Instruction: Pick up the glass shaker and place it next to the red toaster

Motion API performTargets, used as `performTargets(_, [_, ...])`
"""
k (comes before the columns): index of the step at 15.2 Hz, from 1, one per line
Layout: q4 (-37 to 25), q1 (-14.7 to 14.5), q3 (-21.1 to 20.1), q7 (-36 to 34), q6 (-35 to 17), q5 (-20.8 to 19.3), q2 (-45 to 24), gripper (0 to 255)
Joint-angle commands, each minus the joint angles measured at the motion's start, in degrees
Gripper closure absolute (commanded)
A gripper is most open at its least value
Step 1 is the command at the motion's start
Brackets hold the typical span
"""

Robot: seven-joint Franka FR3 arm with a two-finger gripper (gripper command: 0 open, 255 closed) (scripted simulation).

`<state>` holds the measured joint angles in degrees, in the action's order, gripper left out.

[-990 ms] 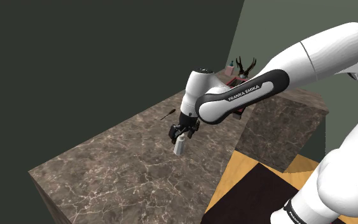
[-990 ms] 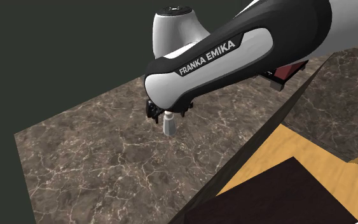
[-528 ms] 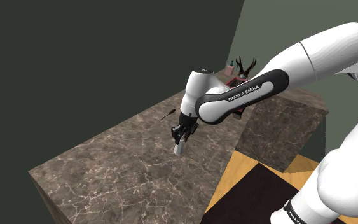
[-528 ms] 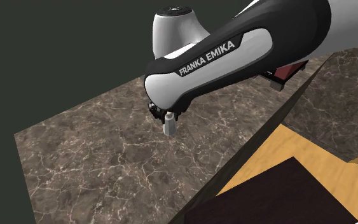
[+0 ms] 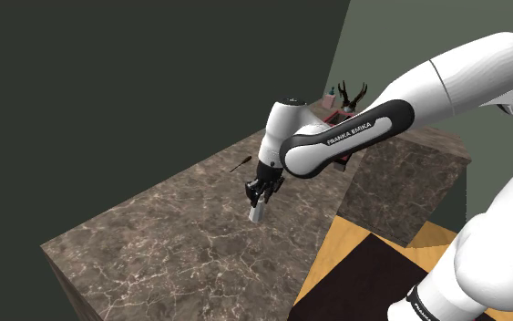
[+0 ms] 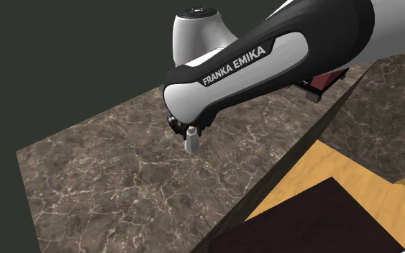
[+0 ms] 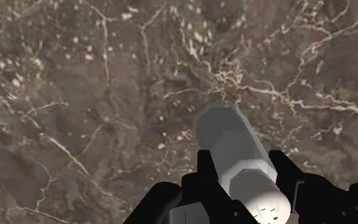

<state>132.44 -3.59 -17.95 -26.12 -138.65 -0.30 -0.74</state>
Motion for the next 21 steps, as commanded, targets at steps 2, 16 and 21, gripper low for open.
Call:
performTargets(2, [-0.6, 0.0, 0.0, 0.3, 1.5, 0.5, 1.0, 255])
performTargets(16, [-6.0, 0.0, 0.4, 1.9, 12.4, 2.6, 6.7, 255])
performTargets(21, [-8.5, 0.1, 0.5, 2.2, 16.3, 3.0, 8.1, 255])
